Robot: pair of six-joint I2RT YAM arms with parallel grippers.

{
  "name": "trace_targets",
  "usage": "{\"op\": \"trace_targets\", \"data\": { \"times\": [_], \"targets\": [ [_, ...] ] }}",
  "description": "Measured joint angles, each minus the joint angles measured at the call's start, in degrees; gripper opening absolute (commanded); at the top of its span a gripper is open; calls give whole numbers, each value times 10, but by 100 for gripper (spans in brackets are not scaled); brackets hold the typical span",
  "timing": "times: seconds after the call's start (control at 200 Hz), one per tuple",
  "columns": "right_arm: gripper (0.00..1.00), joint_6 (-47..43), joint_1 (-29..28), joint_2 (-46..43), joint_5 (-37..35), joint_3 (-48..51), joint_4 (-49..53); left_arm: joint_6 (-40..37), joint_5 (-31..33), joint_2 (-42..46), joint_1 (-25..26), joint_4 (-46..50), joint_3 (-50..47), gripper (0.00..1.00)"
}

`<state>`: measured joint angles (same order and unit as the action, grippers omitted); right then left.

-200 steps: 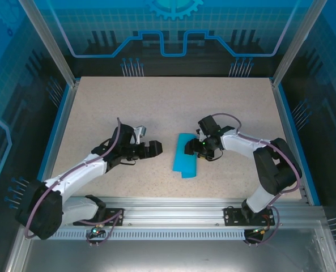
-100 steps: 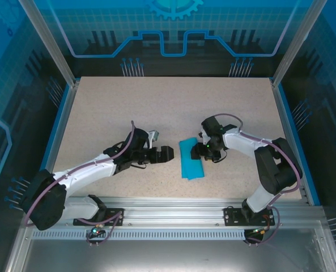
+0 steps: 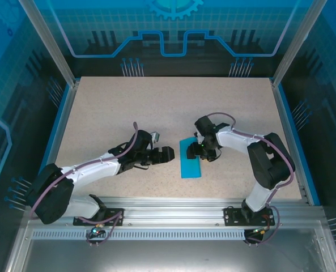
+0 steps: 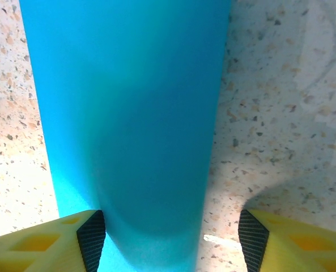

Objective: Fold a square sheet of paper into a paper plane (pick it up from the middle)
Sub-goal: Fold the square sheet of paper in half at the center of the table, then hold the square sheet of paper at the center of the table.

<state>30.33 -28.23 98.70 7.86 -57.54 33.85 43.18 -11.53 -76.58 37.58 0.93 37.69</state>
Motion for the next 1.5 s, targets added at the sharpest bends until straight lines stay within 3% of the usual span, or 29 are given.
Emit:
{"op": "trace_targets", "data": {
  "times": [0.42,1.5],
  "targets": [
    [68,-4,2,7,-12,-3,8,14,-3,-56,11,-30,21,70],
    [68,-19,10,7,0,1,4,19,4,-64,16,-27,28,66]
  ]
}}
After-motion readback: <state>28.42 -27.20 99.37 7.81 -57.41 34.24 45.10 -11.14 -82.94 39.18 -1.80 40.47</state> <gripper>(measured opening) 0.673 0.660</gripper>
